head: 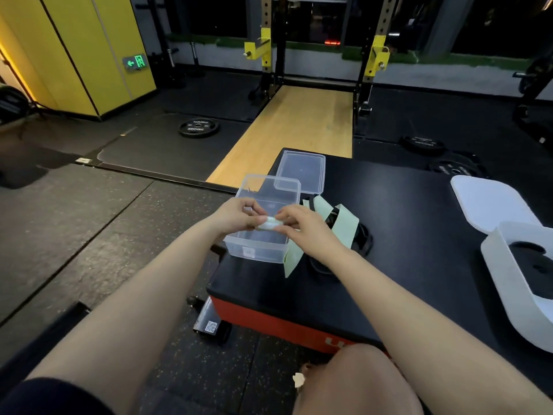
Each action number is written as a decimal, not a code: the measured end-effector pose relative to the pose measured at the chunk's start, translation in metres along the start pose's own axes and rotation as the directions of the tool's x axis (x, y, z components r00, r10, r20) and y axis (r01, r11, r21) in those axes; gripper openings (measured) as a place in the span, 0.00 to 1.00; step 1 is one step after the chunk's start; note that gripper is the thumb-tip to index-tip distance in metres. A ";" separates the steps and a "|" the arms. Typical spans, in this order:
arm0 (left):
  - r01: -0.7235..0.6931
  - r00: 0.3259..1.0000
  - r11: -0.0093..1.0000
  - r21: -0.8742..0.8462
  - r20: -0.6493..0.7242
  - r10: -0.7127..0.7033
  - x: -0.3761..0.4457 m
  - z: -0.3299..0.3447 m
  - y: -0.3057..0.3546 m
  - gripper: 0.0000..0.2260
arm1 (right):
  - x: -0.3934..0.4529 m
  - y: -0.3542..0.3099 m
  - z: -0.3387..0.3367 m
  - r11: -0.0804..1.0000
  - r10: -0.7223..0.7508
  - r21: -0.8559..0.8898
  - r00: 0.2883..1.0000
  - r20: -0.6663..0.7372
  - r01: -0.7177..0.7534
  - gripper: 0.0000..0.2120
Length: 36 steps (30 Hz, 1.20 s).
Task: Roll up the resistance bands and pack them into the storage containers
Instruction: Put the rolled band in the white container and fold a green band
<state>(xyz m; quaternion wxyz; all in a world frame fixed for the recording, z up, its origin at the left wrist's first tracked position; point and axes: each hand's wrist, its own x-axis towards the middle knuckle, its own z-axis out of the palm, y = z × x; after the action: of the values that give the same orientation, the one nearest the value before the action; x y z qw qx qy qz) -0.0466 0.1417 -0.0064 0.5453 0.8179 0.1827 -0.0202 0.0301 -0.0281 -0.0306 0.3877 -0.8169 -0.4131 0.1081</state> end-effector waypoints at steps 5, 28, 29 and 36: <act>-0.022 1.000 0.991 0.134 -0.008 0.024 0.012 -0.021 -0.006 0.04 | 0.026 -0.007 0.013 0.992 0.113 0.054 0.992 0.056 -0.116 0.08; -0.172 0.942 0.360 0.917 0.260 -0.213 0.067 -0.007 -0.023 0.09 | 0.085 0.003 0.061 0.906 0.302 -0.396 0.885 0.354 -0.151 0.08; -0.169 0.942 0.354 0.920 0.256 -0.215 0.066 -0.006 -0.022 0.10 | 0.084 0.002 0.060 0.905 0.304 -0.399 0.880 0.366 -0.147 0.08; -0.181 0.927 0.361 0.915 0.282 -0.249 0.065 -0.002 -0.018 0.11 | 0.087 0.002 0.056 0.894 0.354 -0.417 0.832 0.427 -0.166 0.09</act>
<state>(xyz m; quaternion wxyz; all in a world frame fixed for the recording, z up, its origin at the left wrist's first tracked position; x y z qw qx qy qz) 0.0083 0.1681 -0.0366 0.0100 0.9567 0.0486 -0.2867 0.0586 0.0679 -0.0577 0.0932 -0.8683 -0.3937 0.2869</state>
